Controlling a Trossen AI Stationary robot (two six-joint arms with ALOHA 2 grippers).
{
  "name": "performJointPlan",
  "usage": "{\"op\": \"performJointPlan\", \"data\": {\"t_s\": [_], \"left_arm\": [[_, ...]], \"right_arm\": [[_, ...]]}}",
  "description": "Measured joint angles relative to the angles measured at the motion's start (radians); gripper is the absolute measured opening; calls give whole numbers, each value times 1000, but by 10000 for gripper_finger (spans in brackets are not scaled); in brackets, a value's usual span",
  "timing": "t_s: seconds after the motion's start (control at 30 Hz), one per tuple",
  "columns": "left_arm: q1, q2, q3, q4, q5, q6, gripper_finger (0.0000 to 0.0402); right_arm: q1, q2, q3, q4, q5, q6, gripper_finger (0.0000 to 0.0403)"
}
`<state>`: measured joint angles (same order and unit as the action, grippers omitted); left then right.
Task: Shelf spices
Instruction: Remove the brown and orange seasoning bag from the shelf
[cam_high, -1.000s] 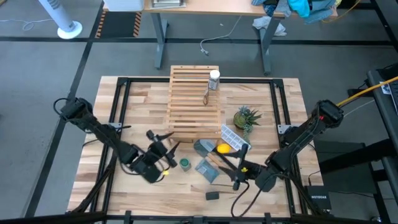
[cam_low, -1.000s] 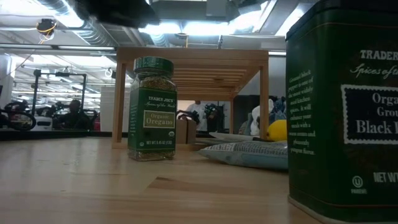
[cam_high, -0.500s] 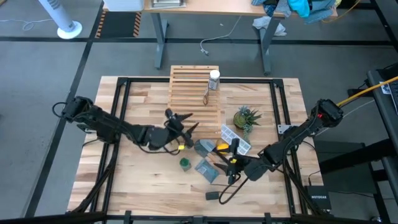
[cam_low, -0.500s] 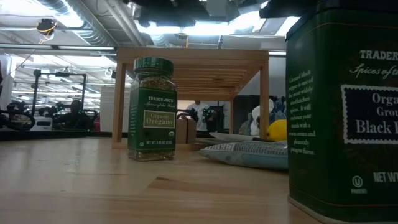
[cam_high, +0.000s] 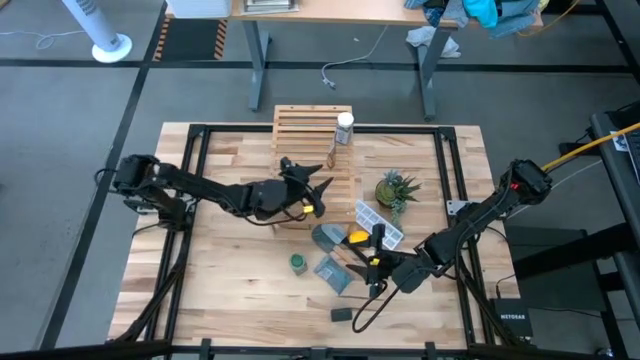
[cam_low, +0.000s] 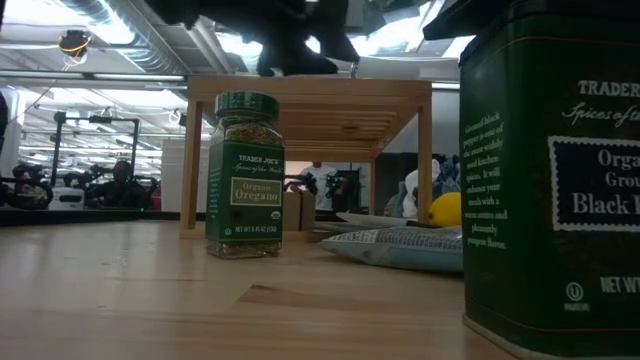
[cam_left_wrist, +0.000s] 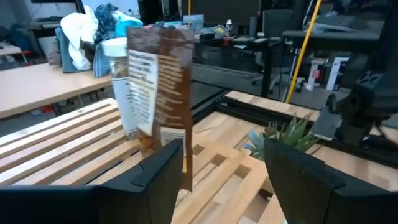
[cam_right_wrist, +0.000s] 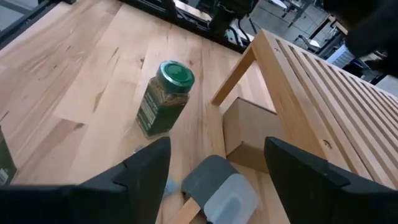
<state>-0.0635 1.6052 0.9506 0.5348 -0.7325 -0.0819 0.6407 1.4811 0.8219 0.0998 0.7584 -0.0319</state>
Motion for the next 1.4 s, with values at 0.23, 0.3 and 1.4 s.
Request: {"op": "performJointPlan", "data": {"t_s": [0.23,0.3,1.4], "left_arm": [[37,86,122,0,-12,83,217],[52,93,143,4,-14,90,217],[167,99,159,-130,-12,61,13]], "right_arm": [[0,0,0,1,-19,0,264],[0,0,0,1,-25,0,264],[0,0,0,-13,-98,5,264]]}}
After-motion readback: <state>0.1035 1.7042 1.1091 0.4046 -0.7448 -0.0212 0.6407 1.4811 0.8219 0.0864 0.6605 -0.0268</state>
